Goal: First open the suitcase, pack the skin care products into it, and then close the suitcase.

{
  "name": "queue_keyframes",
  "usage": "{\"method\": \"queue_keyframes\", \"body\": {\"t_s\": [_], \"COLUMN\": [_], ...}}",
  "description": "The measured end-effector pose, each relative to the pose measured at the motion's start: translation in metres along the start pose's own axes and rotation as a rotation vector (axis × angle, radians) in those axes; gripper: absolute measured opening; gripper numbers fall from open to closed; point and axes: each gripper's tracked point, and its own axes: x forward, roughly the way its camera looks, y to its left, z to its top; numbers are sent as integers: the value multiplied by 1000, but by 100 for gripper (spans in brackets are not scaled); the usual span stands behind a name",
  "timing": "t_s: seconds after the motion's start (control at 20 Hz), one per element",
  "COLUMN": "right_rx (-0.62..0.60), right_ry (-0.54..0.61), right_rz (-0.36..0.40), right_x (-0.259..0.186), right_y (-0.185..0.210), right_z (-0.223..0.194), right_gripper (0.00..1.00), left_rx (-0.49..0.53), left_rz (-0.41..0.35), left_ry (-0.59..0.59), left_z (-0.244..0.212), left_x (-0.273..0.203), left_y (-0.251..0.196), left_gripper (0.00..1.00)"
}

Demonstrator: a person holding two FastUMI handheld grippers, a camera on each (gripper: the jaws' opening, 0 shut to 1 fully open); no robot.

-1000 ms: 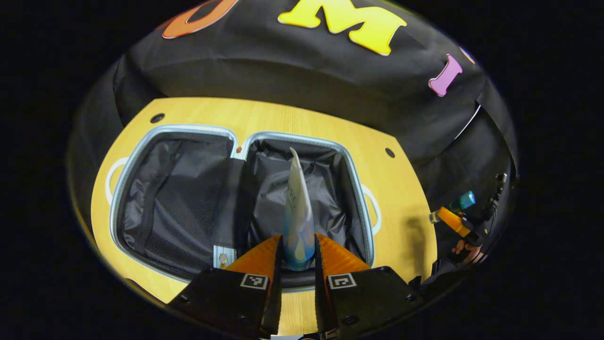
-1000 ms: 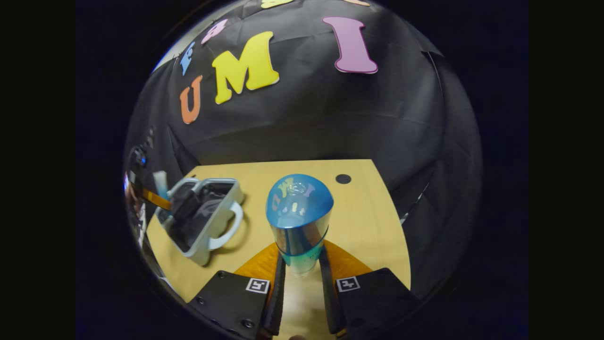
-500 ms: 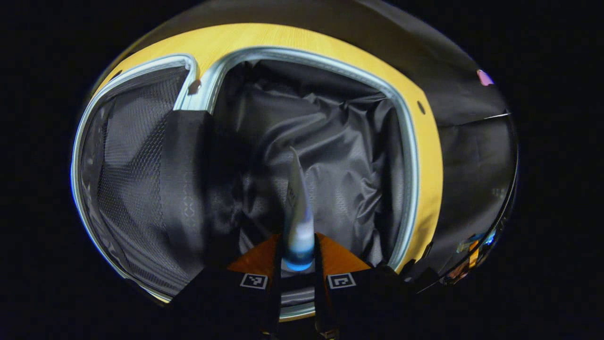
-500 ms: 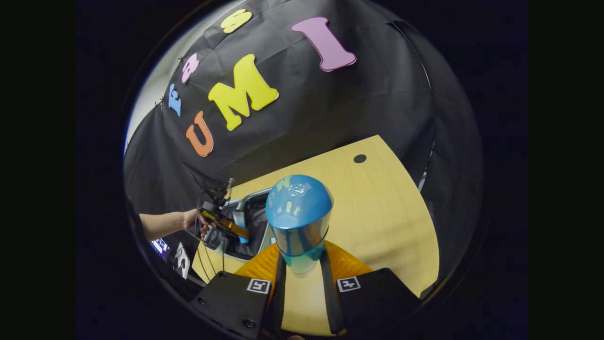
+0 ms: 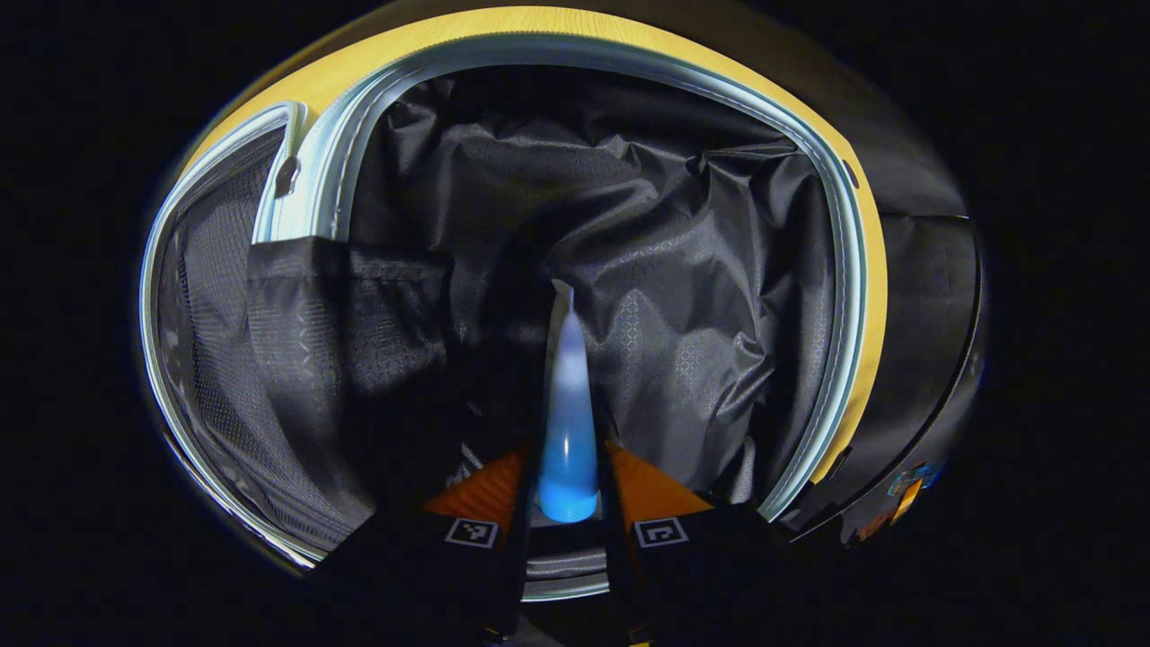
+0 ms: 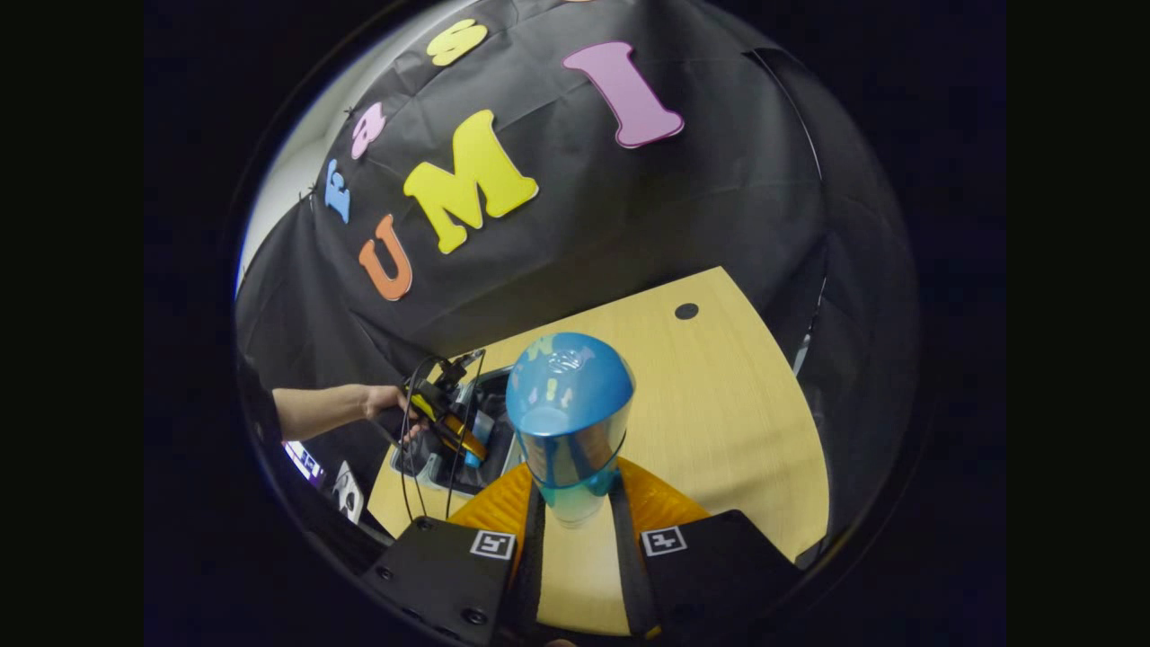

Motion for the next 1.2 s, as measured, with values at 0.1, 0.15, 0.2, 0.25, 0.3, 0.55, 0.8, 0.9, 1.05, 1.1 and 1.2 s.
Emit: {"method": "queue_keyframes", "body": {"t_s": [0.1,0.15,0.2,0.25,0.3,0.55,0.8,0.9,1.05,1.1,1.2], "right_rx": [-19,-26,-33,-41,-52,-126,-213,-239,-234,-237,-226], "right_ry": [9,17,26,34,42,104,276,366,505,550,643], "right_rz": [2,4,9,16,24,118,222,230,207,187,135], "right_x": [-1,2,5,7,12,54,121,150,191,207,234], "right_y": [4,6,9,13,18,75,147,167,184,185,183], "right_z": [-2,-4,-5,-4,-3,3,-11,-24,-52,-62,-81], "right_gripper": [34,34,34,34,34,34,34,34,34,31,34], "left_rx": [-16,-18,-27,-41,-43,-51,-29,-26,-25,-26,-64], "left_rz": [-1,-5,-16,-26,-31,-113,-60,28,87,91,97], "left_ry": [-15,-29,-43,-63,-86,-378,-705,-796,-905,-933,-957], "left_z": [-2,-2,-4,-7,-10,-32,-95,-127,-167,-180,-199], "left_x": [-2,-5,-10,-17,-23,-86,-142,-147,-152,-153,-150], "left_y": [0,1,0,-2,-3,-17,-17,0,8,10,18], "left_gripper": [51,46,57,58,64,98,98,99,99,99,99]}}
